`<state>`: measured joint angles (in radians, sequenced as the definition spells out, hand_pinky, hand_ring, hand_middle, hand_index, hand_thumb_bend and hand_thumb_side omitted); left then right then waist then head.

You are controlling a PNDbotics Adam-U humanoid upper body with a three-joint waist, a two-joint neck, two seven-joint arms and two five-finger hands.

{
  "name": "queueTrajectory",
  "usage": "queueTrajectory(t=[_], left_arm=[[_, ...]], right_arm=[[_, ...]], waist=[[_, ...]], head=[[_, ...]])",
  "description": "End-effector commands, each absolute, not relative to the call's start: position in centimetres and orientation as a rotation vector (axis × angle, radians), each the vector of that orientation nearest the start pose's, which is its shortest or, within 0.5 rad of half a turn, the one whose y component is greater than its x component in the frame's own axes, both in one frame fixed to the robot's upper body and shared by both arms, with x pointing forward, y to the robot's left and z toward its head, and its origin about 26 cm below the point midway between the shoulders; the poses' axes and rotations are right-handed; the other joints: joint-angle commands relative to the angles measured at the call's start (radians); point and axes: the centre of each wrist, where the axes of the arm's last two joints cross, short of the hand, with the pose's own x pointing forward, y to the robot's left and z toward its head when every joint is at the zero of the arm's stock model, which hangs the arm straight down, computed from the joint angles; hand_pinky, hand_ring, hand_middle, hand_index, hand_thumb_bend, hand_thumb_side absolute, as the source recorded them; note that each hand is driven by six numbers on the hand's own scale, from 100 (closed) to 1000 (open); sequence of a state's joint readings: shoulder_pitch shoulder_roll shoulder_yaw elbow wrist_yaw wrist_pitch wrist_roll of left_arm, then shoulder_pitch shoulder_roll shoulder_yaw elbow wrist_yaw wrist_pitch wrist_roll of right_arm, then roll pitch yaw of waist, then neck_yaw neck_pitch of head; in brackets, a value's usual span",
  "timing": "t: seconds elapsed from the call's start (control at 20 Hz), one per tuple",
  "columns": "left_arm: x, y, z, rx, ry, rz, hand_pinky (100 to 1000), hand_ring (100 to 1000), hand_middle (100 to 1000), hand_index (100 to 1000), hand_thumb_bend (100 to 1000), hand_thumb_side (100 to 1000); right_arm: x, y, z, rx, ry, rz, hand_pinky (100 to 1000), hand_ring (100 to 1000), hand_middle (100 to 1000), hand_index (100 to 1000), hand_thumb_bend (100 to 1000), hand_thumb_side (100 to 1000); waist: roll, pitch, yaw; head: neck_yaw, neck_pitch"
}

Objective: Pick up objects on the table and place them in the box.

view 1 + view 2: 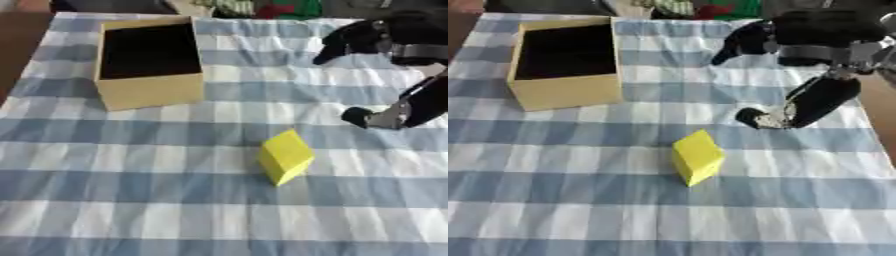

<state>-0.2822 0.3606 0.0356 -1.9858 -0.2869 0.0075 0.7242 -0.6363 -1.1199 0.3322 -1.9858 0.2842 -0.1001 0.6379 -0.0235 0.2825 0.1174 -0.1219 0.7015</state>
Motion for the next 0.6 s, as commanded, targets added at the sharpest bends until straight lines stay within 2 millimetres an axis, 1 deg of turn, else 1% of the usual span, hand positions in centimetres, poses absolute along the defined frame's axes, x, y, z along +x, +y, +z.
queueTrajectory(t=[0.05,0.1,0.15,0.2,0.25,0.4,0.6], left_arm=[[29.8,27.8,20.8,0.918,-2.403,0.292,959,698,518,717,100,263],[29.8,27.8,20.8,0.917,-2.404,0.291,959,698,518,717,100,263],[29.8,27.8,20.9,0.917,-2.404,0.291,959,698,518,717,100,263],[29.8,27.8,20.9,0.916,-2.405,0.291,959,698,517,716,100,263],[29.8,27.7,20.9,0.914,-2.406,0.291,959,698,517,716,100,264],[29.8,27.7,20.9,0.913,-2.409,0.289,959,698,517,716,100,263],[29.8,27.7,21.0,0.91,-2.41,0.288,959,699,516,715,100,263]], right_arm=[[29.1,-27.1,32.5,1.028,1.981,-2.837,943,1000,857,966,317,629],[29.1,-26.9,32.4,1.028,1.963,-2.847,945,1000,861,973,330,628],[29.1,-26.8,32.4,1.028,1.944,-2.858,946,1000,860,975,356,599],[29.2,-26.6,32.3,1.024,1.922,-2.873,951,1000,868,984,345,626],[29.2,-26.4,32.2,1.019,1.9,-2.889,951,1000,868,985,348,625],[29.3,-25.7,32.0,1.011,1.826,-2.936,963,1000,888,986,385,609],[29.4,-25.1,31.7,0.969,1.763,-3.0,976,1000,901,1000,384,586]], waist=[[0.001,-0.014,0.001],[0.0,-0.014,0.002],[0.0,-0.014,0.003],[-0.001,-0.013,0.004],[-0.001,-0.012,0.004],[-0.001,-0.011,0.007],[-0.003,-0.008,0.01]], head=[[-0.003,-0.003],[-0.004,-0.003],[-0.004,-0.003],[-0.004,-0.004],[-0.004,-0.005],[-0.004,-0.006],[-0.005,-0.007]])
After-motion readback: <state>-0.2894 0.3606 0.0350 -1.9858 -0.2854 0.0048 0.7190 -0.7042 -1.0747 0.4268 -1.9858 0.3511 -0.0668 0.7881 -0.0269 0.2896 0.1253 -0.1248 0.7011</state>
